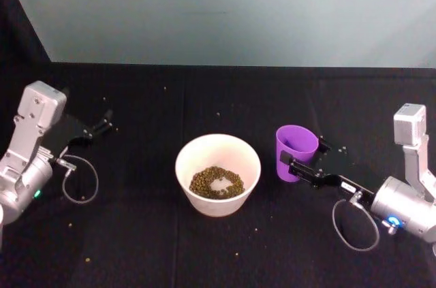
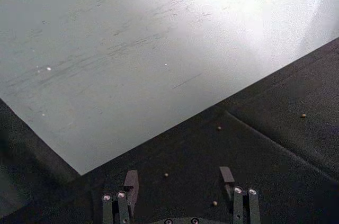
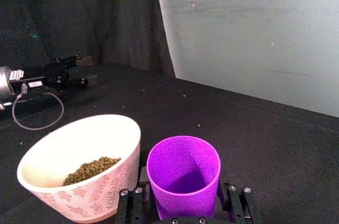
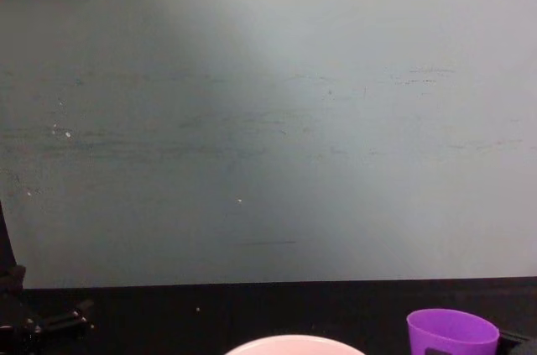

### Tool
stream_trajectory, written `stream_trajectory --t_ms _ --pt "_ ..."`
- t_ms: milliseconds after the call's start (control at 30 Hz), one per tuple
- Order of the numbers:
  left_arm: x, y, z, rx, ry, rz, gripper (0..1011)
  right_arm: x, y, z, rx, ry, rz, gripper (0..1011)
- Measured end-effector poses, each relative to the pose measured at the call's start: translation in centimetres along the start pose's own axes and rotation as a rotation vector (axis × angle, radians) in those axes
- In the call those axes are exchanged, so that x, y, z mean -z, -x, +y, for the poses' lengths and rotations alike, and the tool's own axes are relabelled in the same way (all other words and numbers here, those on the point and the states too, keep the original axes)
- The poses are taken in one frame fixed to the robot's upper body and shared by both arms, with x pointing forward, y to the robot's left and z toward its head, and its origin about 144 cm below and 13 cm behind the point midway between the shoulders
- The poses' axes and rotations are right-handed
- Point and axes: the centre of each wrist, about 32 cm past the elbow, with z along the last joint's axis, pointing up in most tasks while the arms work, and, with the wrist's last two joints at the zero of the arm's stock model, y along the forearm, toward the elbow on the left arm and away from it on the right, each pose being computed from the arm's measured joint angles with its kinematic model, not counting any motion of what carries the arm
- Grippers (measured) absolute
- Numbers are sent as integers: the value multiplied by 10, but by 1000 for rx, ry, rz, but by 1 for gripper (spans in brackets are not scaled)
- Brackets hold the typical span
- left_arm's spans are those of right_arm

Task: Pick up the cup and pour the mung beans from the cup into the bowl.

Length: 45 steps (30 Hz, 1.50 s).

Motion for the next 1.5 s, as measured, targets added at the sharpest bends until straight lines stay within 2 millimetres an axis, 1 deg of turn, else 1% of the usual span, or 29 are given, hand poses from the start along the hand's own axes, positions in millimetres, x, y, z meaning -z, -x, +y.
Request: stream_trajectory --t_ms 300,800,933,967,1133,1167,1400,1500 --pt "0 0 0 0 0 0 1000 1 1 5 7 16 -24 729" --pt "0 0 0 0 0 0 1000 0 2 6 10 31 -45 729" --pt "0 0 0 0 0 0 1000 0 2 6 10 30 -44 810" --pt "0 0 0 0 0 0 1000 0 2 6 10 29 -44 852" --pt "0 0 0 0 0 0 1000 0 2 6 10 28 -43 966" --pt "0 0 0 0 0 0 1000 0 2 6 10 28 -43 1002" --pt "0 0 0 0 0 0 1000 0 2 5 11 26 -46 1002" --pt "0 0 0 0 0 0 1000 -4 5 4 11 23 -78 1003"
